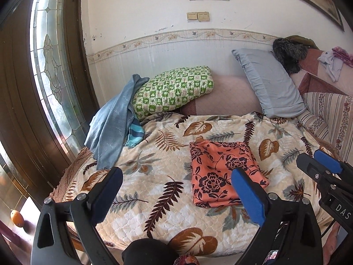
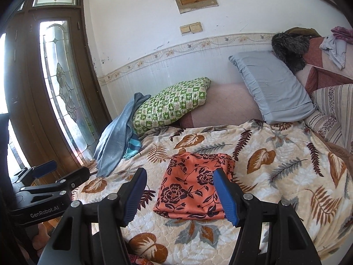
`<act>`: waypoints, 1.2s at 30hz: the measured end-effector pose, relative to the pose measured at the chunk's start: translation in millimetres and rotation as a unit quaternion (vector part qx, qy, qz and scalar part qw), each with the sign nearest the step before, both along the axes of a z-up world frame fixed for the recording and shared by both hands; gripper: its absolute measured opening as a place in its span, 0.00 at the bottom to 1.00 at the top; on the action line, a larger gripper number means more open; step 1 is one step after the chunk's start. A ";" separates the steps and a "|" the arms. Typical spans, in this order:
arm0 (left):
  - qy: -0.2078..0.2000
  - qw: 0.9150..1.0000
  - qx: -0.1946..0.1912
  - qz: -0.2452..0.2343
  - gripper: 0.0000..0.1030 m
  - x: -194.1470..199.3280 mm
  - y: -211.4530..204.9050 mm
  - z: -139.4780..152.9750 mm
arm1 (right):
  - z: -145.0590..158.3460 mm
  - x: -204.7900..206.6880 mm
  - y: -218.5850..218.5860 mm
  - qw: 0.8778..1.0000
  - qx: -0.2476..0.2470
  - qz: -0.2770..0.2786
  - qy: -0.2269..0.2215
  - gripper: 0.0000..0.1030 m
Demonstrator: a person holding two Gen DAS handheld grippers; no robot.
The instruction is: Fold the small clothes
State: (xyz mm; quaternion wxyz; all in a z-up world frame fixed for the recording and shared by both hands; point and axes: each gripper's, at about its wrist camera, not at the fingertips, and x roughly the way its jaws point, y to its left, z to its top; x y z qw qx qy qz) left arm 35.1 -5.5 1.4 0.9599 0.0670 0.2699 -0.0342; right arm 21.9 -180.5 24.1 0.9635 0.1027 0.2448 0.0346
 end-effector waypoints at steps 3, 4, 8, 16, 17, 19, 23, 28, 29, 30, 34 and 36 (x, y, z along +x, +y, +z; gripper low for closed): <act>-0.010 1.000 -0.005 -0.005 0.96 -0.9 2.3 4.2 | 0.4 1.8 -1.0 1.000 -0.004 -0.003 -0.001 0.64; -0.014 1.000 -0.007 -0.007 0.96 -1.1 3.3 5.6 | 0.0 3.2 -1.3 1.000 -0.004 -0.004 0.000 0.64; -0.027 0.999 -0.017 -0.011 0.96 -1.7 9.0 7.9 | -1.1 9.6 0.4 1.000 -0.006 -0.004 0.005 0.64; -0.024 0.999 -0.026 -0.016 0.96 2.7 15.3 2.4 | -5.3 19.8 12.8 1.000 -0.013 0.007 0.014 0.64; -0.023 0.999 -0.029 -0.017 0.96 3.2 16.4 0.9 | -6.3 20.8 15.0 1.000 -0.015 0.009 0.015 0.64; -0.020 0.999 -0.034 -0.018 0.96 4.9 18.9 -1.7 | -8.3 23.4 19.2 1.000 -0.018 0.013 0.019 0.64; -0.017 0.999 -0.044 -0.018 0.96 8.1 24.3 -5.2 | -10.1 28.7 24.0 0.999 -0.018 0.016 0.024 0.64; -0.018 0.998 -0.052 -0.012 0.96 11.4 34.3 -10.2 | -12.9 34.7 27.9 0.999 -0.023 0.016 0.032 0.64; -0.016 0.998 -0.053 -0.011 0.96 13.1 36.5 -11.5 | -14.6 36.3 29.0 0.999 -0.026 0.015 0.035 0.64; -0.015 0.998 -0.055 -0.009 0.96 14.9 38.9 -12.8 | -16.5 38.1 29.6 0.999 -0.028 0.014 0.038 0.64; -0.010 0.998 -0.064 -0.002 0.96 21.0 49.0 -15.9 | -22.5 46.0 30.7 0.998 -0.024 0.013 0.051 0.64; -0.011 0.998 -0.068 0.003 0.96 23.1 53.0 -16.0 | -24.2 49.5 32.6 0.998 -0.023 0.015 0.054 0.64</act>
